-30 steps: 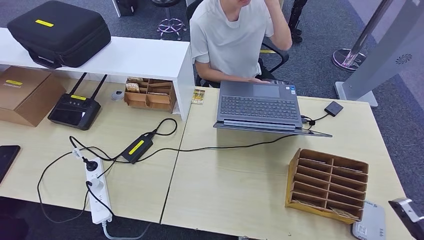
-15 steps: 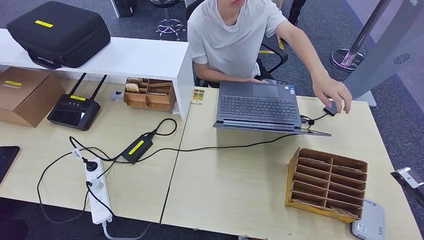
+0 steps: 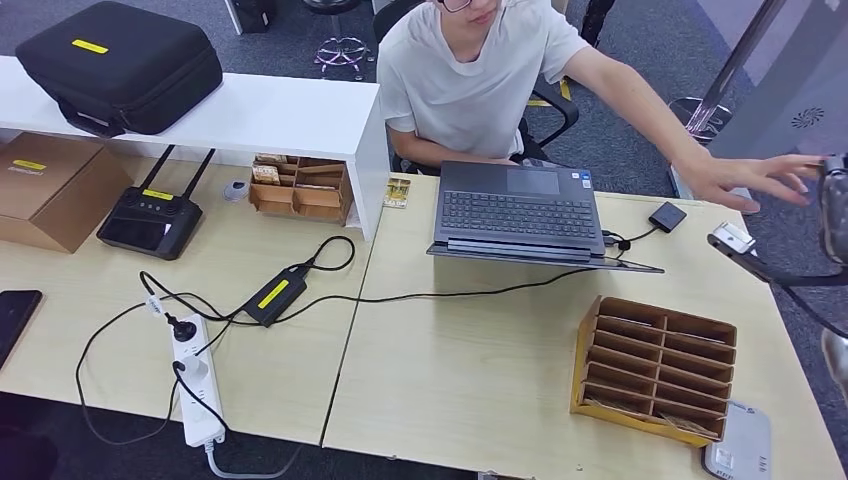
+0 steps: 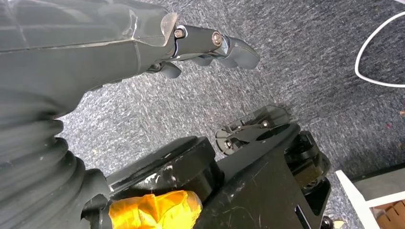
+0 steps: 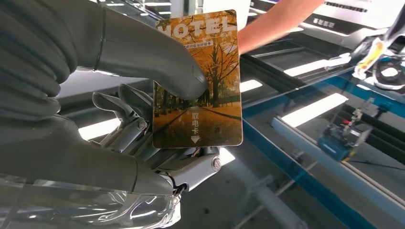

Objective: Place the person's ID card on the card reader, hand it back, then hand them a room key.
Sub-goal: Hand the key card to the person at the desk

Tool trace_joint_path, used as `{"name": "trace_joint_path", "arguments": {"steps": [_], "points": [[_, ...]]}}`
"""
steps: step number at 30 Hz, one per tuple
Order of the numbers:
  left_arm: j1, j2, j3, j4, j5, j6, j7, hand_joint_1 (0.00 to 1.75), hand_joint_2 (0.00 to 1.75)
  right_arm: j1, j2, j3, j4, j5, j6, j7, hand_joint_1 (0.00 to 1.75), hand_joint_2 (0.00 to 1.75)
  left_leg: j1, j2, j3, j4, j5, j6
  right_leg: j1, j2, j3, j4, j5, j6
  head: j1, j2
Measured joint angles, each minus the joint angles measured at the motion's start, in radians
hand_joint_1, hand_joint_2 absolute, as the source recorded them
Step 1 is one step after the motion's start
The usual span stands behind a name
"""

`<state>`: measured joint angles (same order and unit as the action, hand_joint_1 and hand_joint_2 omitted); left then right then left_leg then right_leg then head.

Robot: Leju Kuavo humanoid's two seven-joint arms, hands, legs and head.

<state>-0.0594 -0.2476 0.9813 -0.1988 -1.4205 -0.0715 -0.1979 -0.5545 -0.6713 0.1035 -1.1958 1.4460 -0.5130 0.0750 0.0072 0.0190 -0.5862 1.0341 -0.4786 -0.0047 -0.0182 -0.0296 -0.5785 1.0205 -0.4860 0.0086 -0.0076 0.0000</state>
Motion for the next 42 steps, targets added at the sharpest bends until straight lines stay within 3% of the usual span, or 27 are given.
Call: {"name": "trace_joint_path", "arguments": {"steps": [6, 13, 17, 42], "points": [[0.0, 0.0, -0.007, 0.0, -0.009, -0.003, 0.0, 0.0, 1.75, -0.107, 0.007, 0.109, 0.063, -0.004, 0.0, 0.012, 1.75, 1.75, 0.0, 0.0, -0.001, 0.0, 0.0, 0.0, 0.0, 0.0, -0.001, 0.0, 0.0, 0.0, 0.0, 0.0], [0.0, 0.0, -0.008, 0.0, -0.01, -0.003, 0.0, 0.0, 1.75, -0.133, 0.02, 0.167, 0.099, -0.009, -0.006, 0.023, 1.75, 1.75, 0.0, -0.002, -0.001, 0.0, 0.0, 0.0, 0.0, -0.002, 0.0, 0.0, 0.0, 0.0, 0.0, 0.0], [0.0, 0.0, -0.009, 0.0, -0.01, -0.003, 0.0, 0.0, 1.75, -0.136, 0.024, 0.181, 0.11, -0.009, -0.008, 0.026, 0.0, 1.75, 0.0, -0.002, -0.002, 0.0, 0.0, 0.0, 0.0, -0.002, 0.0, 0.0, 0.0, 0.0, 0.0, 0.0], [0.002, 0.001, -0.013, 0.001, -0.005, -0.005, -0.003, 0.0, 1.75, -0.07, 0.023, 0.208, 0.043, -0.053, -0.032, 0.032, 0.0, 1.75, 0.0, -0.002, -0.001, 0.0, 0.0, 0.0, 0.0, -0.002, -0.001, -0.001, 0.0, 0.0, 0.0, 0.0]]}}
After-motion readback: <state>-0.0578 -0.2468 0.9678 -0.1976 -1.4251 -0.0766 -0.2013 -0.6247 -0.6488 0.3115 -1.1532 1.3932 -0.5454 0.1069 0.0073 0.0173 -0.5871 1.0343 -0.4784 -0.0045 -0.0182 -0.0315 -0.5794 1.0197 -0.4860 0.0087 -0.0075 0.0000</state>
